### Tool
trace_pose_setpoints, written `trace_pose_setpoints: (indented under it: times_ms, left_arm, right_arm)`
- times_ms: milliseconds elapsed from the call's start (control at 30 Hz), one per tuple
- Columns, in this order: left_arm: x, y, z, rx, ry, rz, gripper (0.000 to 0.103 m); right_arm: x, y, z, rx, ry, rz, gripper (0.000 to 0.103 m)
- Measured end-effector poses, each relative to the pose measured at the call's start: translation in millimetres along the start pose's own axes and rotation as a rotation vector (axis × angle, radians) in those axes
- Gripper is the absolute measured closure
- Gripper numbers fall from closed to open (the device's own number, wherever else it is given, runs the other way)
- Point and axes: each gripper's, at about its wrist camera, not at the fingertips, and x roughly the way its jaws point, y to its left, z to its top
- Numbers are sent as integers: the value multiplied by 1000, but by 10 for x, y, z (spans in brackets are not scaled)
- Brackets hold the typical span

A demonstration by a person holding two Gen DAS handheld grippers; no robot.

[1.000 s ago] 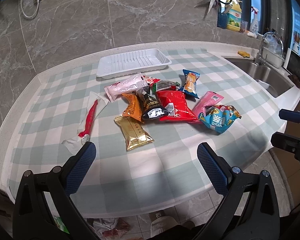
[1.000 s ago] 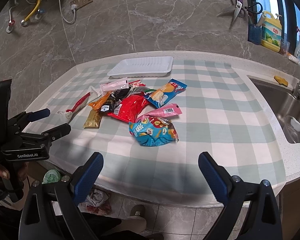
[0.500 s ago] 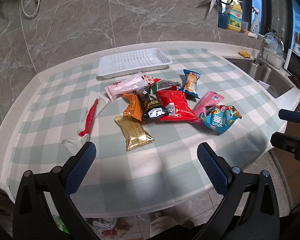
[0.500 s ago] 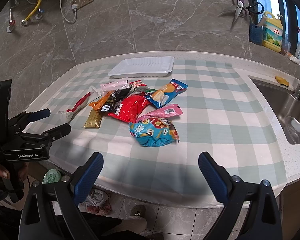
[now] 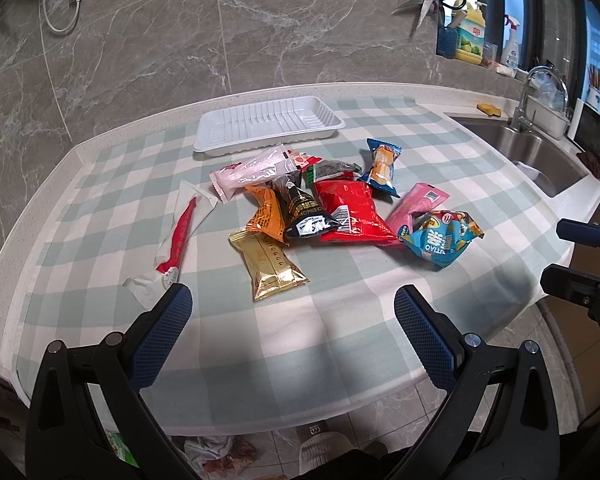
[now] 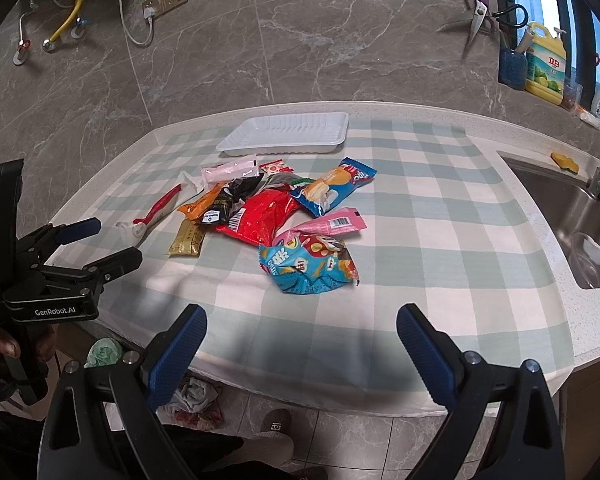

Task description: Organize snacks

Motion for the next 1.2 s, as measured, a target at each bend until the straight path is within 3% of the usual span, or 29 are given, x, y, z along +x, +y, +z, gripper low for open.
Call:
trace_pose_setpoints:
  times_ms: [1200]
  left_arm:
    - [60,48,-41,-4,11,9,0]
  right_arm:
    - [109,14,40,25,24,45,5]
